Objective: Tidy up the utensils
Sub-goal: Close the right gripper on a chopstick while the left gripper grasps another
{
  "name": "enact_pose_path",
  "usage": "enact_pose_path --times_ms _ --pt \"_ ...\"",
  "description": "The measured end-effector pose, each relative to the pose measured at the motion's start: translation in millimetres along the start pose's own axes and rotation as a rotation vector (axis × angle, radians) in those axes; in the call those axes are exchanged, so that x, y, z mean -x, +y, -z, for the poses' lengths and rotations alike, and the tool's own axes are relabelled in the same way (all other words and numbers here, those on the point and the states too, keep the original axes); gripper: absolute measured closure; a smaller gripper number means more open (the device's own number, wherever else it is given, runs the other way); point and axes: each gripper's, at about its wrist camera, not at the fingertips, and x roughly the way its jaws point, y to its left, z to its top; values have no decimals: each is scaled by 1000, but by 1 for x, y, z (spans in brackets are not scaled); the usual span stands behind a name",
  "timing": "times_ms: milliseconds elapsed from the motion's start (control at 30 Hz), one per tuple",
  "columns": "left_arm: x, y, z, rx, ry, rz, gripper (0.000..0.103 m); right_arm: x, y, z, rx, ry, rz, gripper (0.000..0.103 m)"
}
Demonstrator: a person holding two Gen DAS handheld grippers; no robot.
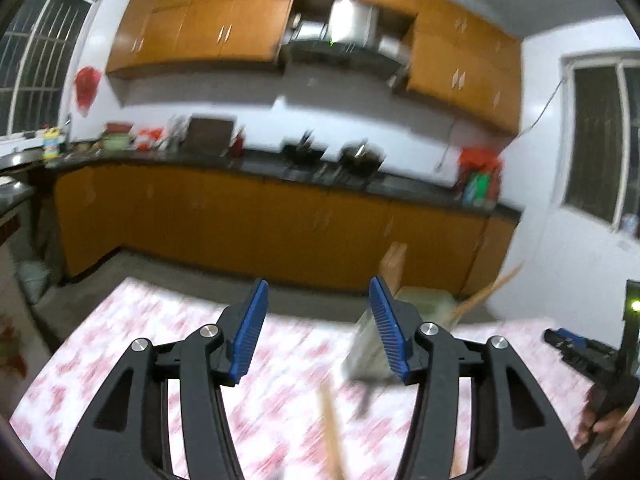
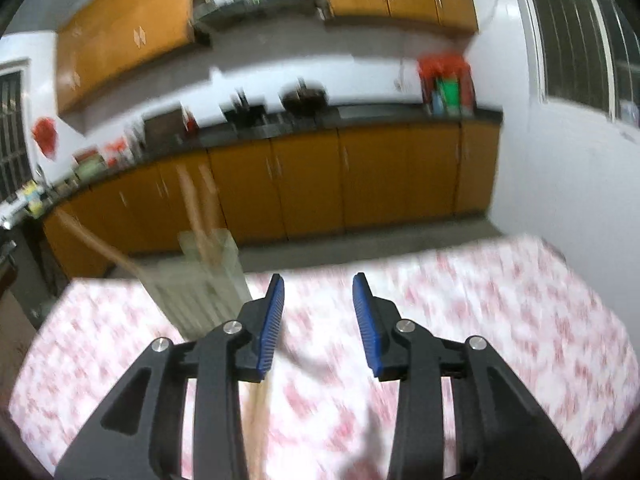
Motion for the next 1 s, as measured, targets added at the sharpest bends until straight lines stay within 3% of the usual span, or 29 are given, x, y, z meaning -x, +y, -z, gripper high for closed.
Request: enact_pose_path --times_ms 133,200,367,800,1000 --pt "-23 17 51 -14 164 -67 49 -31 5 54 9 159 -26 68" --pt "-32 22 75 -8 242 -68 49 -37 15 79 11 215 -82 75" --pt "-46 20 110 -24 361 -41 51 -43 37 110 54 272 -138 80" --pt "-54 -3 153 -77 471 16 57 -51 54 125 100 307 -147 90" --pt "-55 -3 157 -69 493 29 61 -56 43 124 80 292 -59 95"
